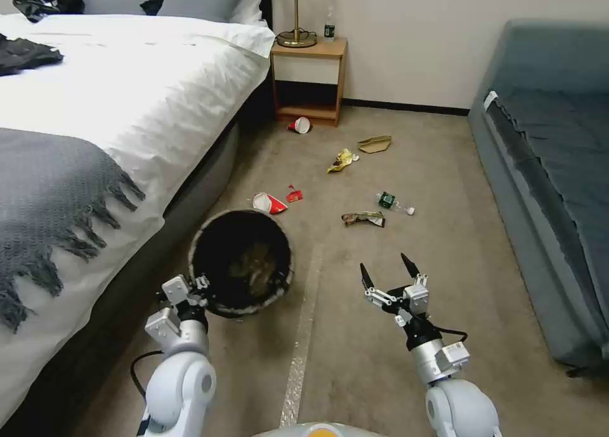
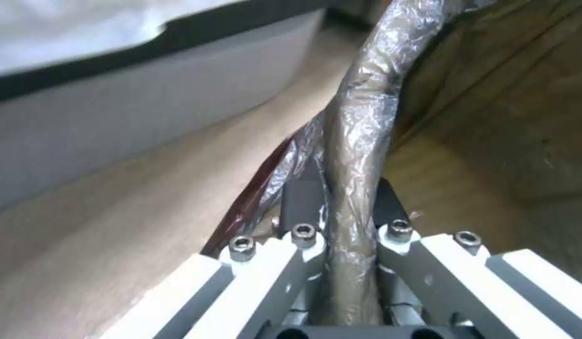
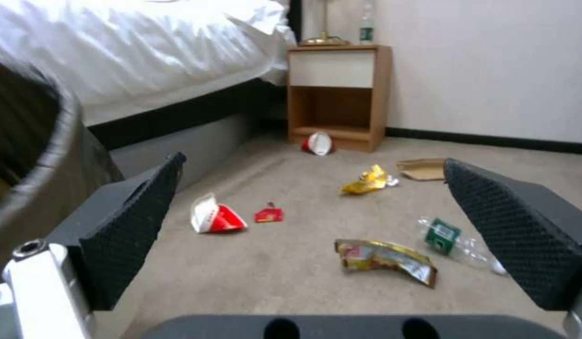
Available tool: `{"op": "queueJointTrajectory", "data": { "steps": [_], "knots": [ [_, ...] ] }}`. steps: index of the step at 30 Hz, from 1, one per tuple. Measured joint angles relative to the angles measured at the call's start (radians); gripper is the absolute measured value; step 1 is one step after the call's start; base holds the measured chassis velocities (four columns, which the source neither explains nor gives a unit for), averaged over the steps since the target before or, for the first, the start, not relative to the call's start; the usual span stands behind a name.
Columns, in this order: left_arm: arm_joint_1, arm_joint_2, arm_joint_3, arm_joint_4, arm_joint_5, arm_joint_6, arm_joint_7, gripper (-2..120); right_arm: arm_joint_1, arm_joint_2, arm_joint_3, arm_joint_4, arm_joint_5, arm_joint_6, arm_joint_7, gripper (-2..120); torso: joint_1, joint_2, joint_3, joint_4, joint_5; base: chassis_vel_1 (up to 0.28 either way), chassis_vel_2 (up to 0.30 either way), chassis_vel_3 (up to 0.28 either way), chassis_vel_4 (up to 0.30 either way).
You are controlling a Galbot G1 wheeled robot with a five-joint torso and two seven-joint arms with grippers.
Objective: Pick up the trash can from the floor.
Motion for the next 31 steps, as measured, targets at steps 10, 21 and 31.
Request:
{"op": "queueJointTrajectory", "data": {
  "steps": [10,21,31],
  "knots": [
    [0.041,-0.008,0.07,-0.095,0.072,-0.008,0.012,2,0.007,0.001,0.006,-0.012,0.017,0.0,0.023,100,0.0,0.0,0.0,-0.0001,-0.0003,0.0,0.0,0.0,0.0],
    [0.043,-0.007,0.076,-0.095,0.071,-0.03,-0.012,2,0.012,0.0,0.013,-0.009,0.026,0.0,0.027,100,0.0,0.0,0.0,-0.0001,-0.0002,0.0,0.0,0.0,0.0],
    [0.04,-0.008,0.081,-0.09,0.066,-0.042,-0.02,2,0.014,0.003,0.009,-0.007,0.017,-0.001,0.028,100,0.0,0.0,0.0,-0.0001,-0.0001,0.0,0.0,0.0,0.0]
  ]
}}
